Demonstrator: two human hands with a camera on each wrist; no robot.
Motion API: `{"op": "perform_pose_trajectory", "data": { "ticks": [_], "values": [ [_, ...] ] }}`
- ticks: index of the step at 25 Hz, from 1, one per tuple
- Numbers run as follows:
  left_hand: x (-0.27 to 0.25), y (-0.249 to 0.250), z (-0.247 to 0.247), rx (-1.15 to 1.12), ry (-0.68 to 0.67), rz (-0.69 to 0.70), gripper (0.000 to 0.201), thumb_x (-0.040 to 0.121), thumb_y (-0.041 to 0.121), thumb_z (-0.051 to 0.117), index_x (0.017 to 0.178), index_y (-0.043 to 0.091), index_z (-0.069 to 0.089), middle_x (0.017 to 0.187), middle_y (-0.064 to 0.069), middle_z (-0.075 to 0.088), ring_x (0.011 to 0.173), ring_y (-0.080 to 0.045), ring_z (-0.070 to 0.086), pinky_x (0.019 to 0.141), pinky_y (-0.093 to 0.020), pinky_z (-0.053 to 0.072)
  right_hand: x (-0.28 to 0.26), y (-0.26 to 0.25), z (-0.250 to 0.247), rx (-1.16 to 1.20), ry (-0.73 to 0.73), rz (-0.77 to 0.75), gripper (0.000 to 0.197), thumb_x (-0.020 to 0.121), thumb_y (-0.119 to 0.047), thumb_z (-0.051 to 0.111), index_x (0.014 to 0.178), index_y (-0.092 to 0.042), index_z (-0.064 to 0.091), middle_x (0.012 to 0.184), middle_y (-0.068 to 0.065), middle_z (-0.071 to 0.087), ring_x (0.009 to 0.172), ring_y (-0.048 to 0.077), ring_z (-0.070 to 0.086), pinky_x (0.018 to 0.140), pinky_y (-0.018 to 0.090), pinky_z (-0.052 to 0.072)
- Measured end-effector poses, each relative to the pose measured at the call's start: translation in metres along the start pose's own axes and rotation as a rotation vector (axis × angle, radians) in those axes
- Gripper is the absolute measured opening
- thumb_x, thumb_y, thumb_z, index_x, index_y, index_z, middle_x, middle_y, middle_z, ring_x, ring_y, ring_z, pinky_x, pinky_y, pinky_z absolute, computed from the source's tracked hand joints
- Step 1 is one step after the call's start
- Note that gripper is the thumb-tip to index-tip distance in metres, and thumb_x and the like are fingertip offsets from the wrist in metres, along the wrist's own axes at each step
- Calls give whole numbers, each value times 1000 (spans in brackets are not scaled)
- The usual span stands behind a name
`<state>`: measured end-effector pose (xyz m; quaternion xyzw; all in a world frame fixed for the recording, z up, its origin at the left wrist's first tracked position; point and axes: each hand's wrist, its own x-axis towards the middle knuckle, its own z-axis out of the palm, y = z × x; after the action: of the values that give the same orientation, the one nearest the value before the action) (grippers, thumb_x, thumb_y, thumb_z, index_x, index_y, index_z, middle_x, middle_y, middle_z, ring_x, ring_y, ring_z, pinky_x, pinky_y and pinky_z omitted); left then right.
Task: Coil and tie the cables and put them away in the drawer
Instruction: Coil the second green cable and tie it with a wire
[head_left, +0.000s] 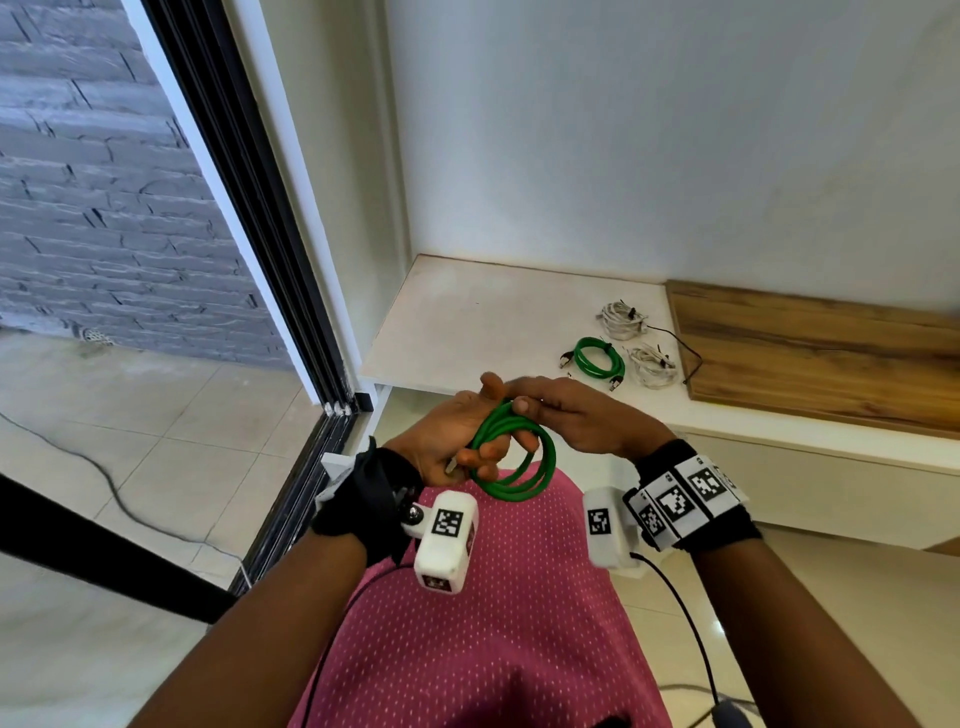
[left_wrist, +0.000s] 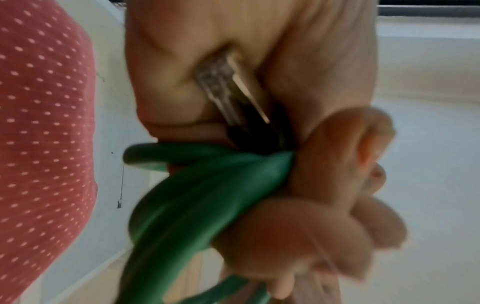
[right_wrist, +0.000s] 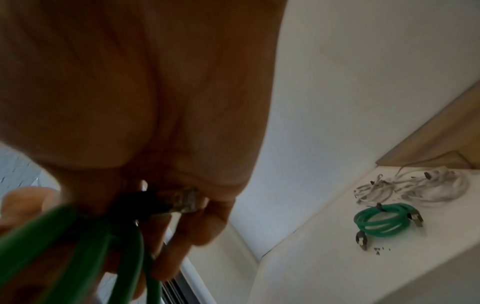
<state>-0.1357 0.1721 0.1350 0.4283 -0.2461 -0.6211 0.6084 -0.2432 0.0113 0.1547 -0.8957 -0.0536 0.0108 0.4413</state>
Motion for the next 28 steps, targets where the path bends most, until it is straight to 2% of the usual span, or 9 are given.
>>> {"op": "perform_pose_trajectory", "data": {
  "ticks": [2,3,5,8,11,15,19,24,28],
  "values": [
    [1,2,0,-111,-28,-46,59,58,64,75,81,10,70,46,-6,54,22,-2,35,32,-16,40,-3,-3,5,140,-69,49,41,99,-34,38,135,-16,46,118,2,62,111,10,57,101,30,44],
    [1,3,0,-161,-6,-62,58,56,66,73,77,12,70,41,-2,51,21,-3,34,31,-15,39,-3,-2,7,177,-80,48,41,98,-33,41,135,-16,45,117,7,63,108,13,59,99,31,46],
    [4,5,1,-187,116,-73,62,65,68,56,76,7,64,40,-1,48,22,-3,33,33,-17,41,-4,5,12,229,-19,33,38,97,-25,48,132,-9,48,113,15,65,97,25,67,89,38,54],
    [13,4,-2,25,331,17,52,81,54,51,82,2,60,55,-7,54,36,-10,43,50,-26,52,-5,19,22,222,241,70,27,98,-17,51,121,-5,57,92,14,67,68,25,71,63,40,59],
    [16,-1,2,218,335,94,34,97,35,46,98,4,61,73,-7,56,60,-14,51,69,-33,55,-5,31,31,56,529,106,18,97,-13,52,113,-9,59,76,1,64,53,13,65,52,33,56],
    [25,-15,7,279,360,103,25,100,18,45,120,9,57,90,-8,52,75,-17,54,79,-41,57,0,40,39,-129,743,143,20,96,-15,54,112,-7,63,76,-6,61,56,1,55,57,20,46],
    [40,-20,12,78,474,129,18,98,12,50,109,9,64,88,-8,48,65,-15,50,69,-51,57,2,53,43,-31,828,184,24,95,-18,56,118,-10,63,83,-5,65,62,5,58,62,19,46],
    [78,-22,10,4,635,186,21,99,5,46,113,-2,60,76,-9,50,47,-8,45,57,-29,47,-6,78,45,309,848,226,32,98,-21,51,129,-15,58,107,6,67,77,6,62,69,19,50],
    [111,-30,6,115,633,203,20,100,8,44,106,2,63,74,-8,50,51,-10,43,54,-27,43,-15,108,32,466,816,265,36,99,-17,50,134,-15,52,106,12,68,81,14,63,78,30,55]
  ]
}}
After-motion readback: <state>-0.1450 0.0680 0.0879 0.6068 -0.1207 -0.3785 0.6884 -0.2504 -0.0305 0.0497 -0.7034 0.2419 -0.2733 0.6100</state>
